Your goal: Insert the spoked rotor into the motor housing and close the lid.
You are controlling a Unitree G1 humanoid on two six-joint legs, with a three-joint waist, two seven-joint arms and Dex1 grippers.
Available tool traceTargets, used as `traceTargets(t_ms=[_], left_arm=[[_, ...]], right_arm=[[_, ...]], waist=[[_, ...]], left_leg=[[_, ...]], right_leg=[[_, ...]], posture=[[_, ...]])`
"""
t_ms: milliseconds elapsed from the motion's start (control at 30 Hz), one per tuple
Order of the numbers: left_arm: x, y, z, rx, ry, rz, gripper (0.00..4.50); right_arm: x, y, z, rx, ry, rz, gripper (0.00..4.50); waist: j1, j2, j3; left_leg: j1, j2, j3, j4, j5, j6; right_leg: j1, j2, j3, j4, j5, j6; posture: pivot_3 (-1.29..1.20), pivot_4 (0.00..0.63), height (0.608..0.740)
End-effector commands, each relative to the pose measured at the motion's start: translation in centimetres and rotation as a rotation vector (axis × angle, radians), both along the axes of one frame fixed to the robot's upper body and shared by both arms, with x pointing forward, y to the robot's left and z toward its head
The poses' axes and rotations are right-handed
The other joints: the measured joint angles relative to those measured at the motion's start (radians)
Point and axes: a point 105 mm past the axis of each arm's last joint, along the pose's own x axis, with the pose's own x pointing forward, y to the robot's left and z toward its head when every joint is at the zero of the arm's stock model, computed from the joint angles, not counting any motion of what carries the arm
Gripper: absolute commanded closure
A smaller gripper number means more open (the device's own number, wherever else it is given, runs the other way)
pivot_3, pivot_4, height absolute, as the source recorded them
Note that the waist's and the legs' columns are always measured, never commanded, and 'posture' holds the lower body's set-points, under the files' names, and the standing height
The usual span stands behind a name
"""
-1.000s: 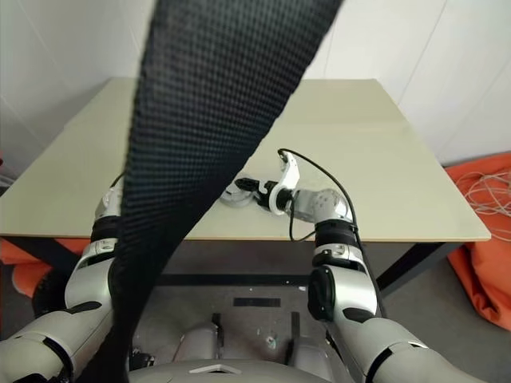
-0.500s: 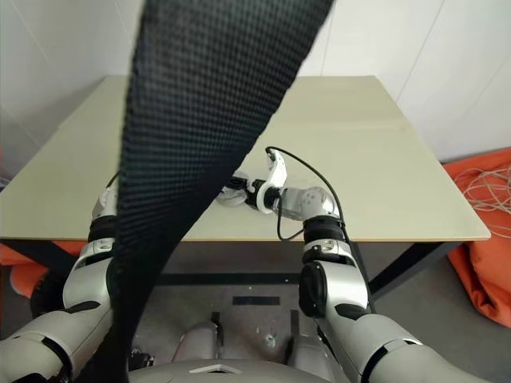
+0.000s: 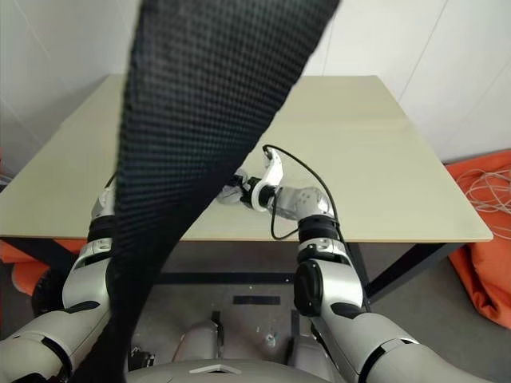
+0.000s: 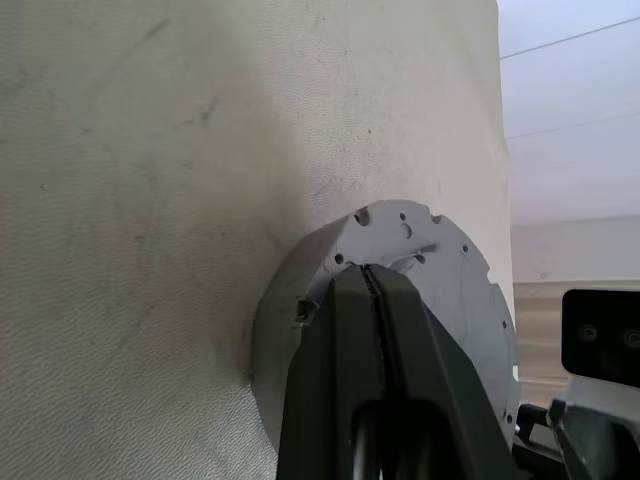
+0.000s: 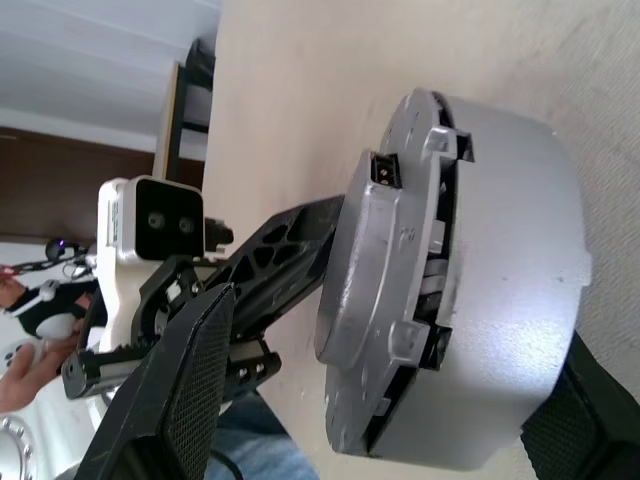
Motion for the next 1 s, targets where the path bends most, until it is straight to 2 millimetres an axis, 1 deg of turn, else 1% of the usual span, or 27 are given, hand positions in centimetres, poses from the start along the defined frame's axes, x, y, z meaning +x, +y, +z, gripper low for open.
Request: traceTargets(t_ms=[33, 133, 300, 333, 633, 800, 867, 900, 1000], left_arm=[[0.1, 0.0, 0.4, 0.013, -0.013, -0.008, 4.50], [0.1, 0.0, 0.4, 0.013, -0.014, -0.008, 4.50], [0.1, 0.0, 0.4, 0.014, -0.016, -0.006, 4.50], [0.1, 0.0, 0.4, 0.014, -0.016, -0.005, 4.50], [0.3, 0.0, 0.5, 0.015, -0.021, -0.002, 4.50], [0.6, 0.2, 1.2, -0.003, -0.063, 0.014, 4.50], [0.8, 0.6, 2.6, -0.055, -0.130, 0.032, 4.50], [1.0, 0.9, 3.7, -0.104, -0.185, 0.046, 4.50], [1.1, 1.7, 5.9, -0.206, -0.279, 0.080, 4.50]], right_arm=[[1.5, -0.1, 2.2, 0.014, -0.065, -0.057, 0.02], [1.8, -0.4, 1.8, -0.003, -0.059, -0.078, 0.57], [1.7, -0.3, 2.0, 0.006, -0.060, -0.068, 2.32], [1.7, -0.3, 2.0, 0.008, -0.060, -0.068, 2.45], [1.8, -0.6, 2.2, 0.022, -0.047, -0.071, 2.46], [2.1, -0.9, 2.1, 0.039, -0.027, -0.095, 2.46], [2.5, -1.5, 2.2, 0.062, -0.011, -0.131, 2.46], [2.8, -1.8, 2.5, 0.085, -0.003, -0.157, 2.46], [3.6, -2.7, 3.3, 0.149, 0.006, -0.213, 2.46]], waist=[[0.000, 0.000, 0.000], [0.000, 0.000, 0.000], [0.002, 0.000, 0.000], [0.003, 0.000, 0.000], [0.004, 0.000, 0.000], [0.004, 0.000, 0.000], [0.004, 0.000, 0.000], [0.004, 0.000, 0.000], [0.005, 0.000, 0.000]], left_leg=[[0.000, 0.000, 0.000, 0.000, 0.000, 0.000], [0.000, 0.000, 0.000, 0.000, 0.000, 0.000], [-0.001, 0.000, 0.000, 0.001, 0.000, 0.000], [-0.001, 0.000, 0.000, 0.001, 0.000, 0.000], [-0.002, 0.000, -0.001, 0.001, 0.000, 0.000], [-0.002, 0.000, -0.001, 0.001, 0.000, 0.000], [-0.002, 0.000, -0.001, 0.001, 0.000, 0.000], [-0.002, 0.000, -0.001, 0.001, 0.000, 0.000], [-0.003, 0.000, -0.001, 0.002, 0.000, 0.000]], right_leg=[[0.000, 0.000, 0.000, 0.000, 0.000, 0.000], [0.000, 0.000, 0.000, 0.000, 0.000, 0.000], [0.000, 0.000, -0.001, 0.000, 0.000, 0.000], [0.000, 0.000, -0.001, 0.000, 0.000, 0.000], [0.000, 0.000, -0.002, 0.000, 0.001, 0.001], [0.000, 0.000, -0.002, 0.000, 0.001, 0.001], [0.000, 0.000, -0.002, 0.000, 0.001, 0.001], [0.000, 0.000, -0.002, 0.000, 0.001, 0.001], [-0.001, 0.000, -0.002, 0.001, 0.001, 0.001]], posture=[[0.00, 0.000, 0.740], [0.00, 0.000, 0.740], [0.00, 0.000, 0.740], [0.00, 0.000, 0.740], [0.00, 0.000, 0.740], [0.00, 0.000, 0.740], [0.00, 0.000, 0.740], [0.00, 0.000, 0.740], [0.00, 0.000, 0.740]])
